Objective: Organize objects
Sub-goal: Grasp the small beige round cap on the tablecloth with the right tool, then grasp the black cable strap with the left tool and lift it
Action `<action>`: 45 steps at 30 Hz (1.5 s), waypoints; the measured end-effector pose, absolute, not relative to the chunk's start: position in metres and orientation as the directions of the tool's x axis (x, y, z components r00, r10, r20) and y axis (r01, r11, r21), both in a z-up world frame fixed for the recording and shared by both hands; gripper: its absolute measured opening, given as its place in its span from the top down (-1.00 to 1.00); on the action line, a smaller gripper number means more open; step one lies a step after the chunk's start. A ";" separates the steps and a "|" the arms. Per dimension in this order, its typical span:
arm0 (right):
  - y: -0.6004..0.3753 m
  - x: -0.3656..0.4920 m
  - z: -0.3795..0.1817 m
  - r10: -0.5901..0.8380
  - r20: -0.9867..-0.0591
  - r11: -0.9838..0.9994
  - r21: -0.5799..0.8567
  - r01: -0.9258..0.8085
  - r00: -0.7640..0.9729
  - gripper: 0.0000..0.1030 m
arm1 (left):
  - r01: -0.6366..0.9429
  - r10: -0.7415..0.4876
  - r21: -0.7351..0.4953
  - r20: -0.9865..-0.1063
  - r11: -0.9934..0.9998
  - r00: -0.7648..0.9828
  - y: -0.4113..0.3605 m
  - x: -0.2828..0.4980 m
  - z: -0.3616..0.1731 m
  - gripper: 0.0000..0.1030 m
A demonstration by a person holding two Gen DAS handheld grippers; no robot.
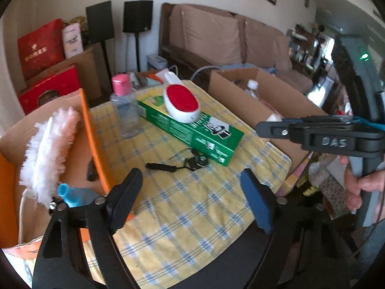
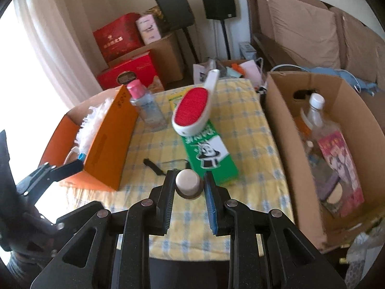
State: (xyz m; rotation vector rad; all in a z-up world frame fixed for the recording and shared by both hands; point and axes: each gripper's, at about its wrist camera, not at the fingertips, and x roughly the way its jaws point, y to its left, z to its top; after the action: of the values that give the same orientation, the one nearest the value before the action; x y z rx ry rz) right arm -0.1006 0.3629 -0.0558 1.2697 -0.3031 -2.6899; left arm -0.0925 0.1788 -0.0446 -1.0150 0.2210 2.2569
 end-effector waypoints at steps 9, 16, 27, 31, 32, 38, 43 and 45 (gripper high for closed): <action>0.377 -0.083 -0.058 -0.221 -0.736 -0.964 0.266 0.028 -0.640 0.55 | -0.586 0.494 -0.173 -0.746 -0.791 -0.447 0.195 -0.108 -0.067 -0.45; 0.379 -0.081 -0.064 -0.228 -0.733 -0.960 0.281 0.021 -0.641 0.55 | -0.425 0.472 -0.289 -0.772 -0.858 -0.427 0.194 -0.131 -0.088 -0.44; 0.383 -0.077 -0.071 -0.231 -0.734 -0.956 0.293 0.009 -0.639 0.55 | -0.137 0.446 -0.428 -0.811 -0.894 -0.378 0.187 -0.170 -0.122 -0.28; 0.383 -0.076 -0.074 -0.233 -0.737 -0.956 0.294 0.009 -0.634 0.55 | -0.051 0.443 -0.460 -0.810 -0.886 -0.383 0.175 -0.174 -0.134 -0.04; 0.383 -0.076 -0.075 -0.234 -0.738 -0.956 0.295 0.009 -0.633 0.55 | -0.042 0.433 -0.454 -0.813 -0.890 -0.389 0.174 -0.174 -0.135 0.06; 0.382 -0.077 -0.080 -0.242 -0.742 -0.953 0.304 0.008 -0.625 0.55 | 0.005 0.407 -0.447 -0.819 -0.895 -0.405 0.171 -0.175 -0.140 0.23; 0.380 -0.077 -0.081 -0.242 -0.743 -0.953 0.302 0.010 -0.624 0.55 | 0.028 0.384 -0.430 -0.832 -0.902 -0.400 0.172 -0.177 -0.142 0.68; 0.379 -0.076 -0.080 -0.242 -0.743 -0.954 0.300 0.013 -0.623 0.55 | 0.029 0.397 -0.442 -0.831 -0.897 -0.391 0.171 -0.177 -0.145 0.80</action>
State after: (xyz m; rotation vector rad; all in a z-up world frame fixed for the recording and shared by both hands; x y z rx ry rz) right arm -0.0764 0.3788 -0.0804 1.2862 -0.4025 -2.6780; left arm -0.1770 0.1714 -0.1447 -1.5845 -0.5777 2.3768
